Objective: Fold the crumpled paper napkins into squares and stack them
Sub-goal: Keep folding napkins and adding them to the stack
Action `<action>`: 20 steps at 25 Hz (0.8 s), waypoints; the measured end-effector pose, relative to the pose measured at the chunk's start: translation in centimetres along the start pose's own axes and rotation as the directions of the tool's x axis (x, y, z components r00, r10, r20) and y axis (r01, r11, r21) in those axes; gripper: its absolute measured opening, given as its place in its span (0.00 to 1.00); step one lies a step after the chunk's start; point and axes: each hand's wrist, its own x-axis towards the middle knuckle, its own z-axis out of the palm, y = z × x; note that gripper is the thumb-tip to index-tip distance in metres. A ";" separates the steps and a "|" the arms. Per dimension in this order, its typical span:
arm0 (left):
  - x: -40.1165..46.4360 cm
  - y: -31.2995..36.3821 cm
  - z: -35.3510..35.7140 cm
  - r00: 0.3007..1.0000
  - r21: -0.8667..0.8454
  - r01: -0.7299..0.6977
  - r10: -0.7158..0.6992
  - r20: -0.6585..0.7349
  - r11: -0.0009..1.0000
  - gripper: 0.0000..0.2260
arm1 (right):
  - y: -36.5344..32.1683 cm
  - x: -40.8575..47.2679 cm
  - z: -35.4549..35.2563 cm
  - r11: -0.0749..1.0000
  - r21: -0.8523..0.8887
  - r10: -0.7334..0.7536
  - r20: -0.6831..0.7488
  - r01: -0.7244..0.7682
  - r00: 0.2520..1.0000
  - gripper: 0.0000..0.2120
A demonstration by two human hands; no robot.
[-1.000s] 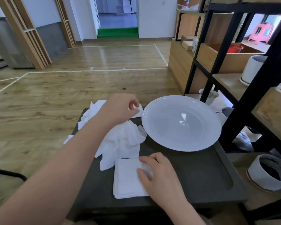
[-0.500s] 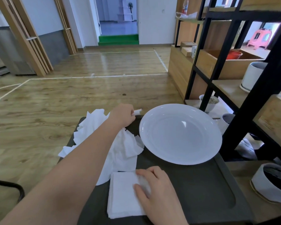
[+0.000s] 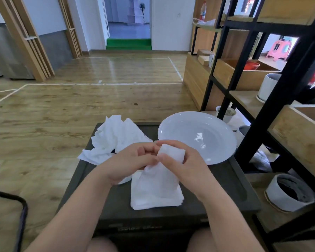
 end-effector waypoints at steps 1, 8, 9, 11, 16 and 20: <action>-0.6 -0.3 0.4 1.000 -0.028 0.017 -0.017 0.002 0.999 0.12 | -0.6 0.0 0.2 0.998 -0.063 -0.017 -0.005 0.017 1.000 0.08; -3.5 -3.8 1.2 0.972 -0.002 0.098 -0.096 -0.213 0.995 0.07 | 0.4 -0.3 1.7 0.993 0.116 0.062 -0.316 -0.026 0.947 0.05; -3.7 -4.0 0.9 0.943 -0.056 0.105 -0.118 -0.312 0.993 0.05 | 0.8 -0.3 1.5 0.995 0.090 0.070 -0.291 -0.045 0.954 0.06; -3.9 -4.7 0.6 0.891 -0.194 0.087 -0.164 -0.424 0.977 0.06 | 1.6 -0.5 1.2 0.993 -0.011 0.115 -0.147 -0.118 0.982 0.12; -3.9 -6.3 1.9 0.811 -0.022 0.200 -0.178 -0.557 0.980 0.14 | 3.4 -0.2 2.1 0.969 -0.157 0.169 -0.141 -0.190 0.975 0.05; -3.2 -7.0 2.9 0.754 0.212 0.275 -0.073 -0.653 0.938 0.20 | 4.9 0.6 2.2 0.941 -0.237 0.177 -0.272 -0.244 0.946 0.06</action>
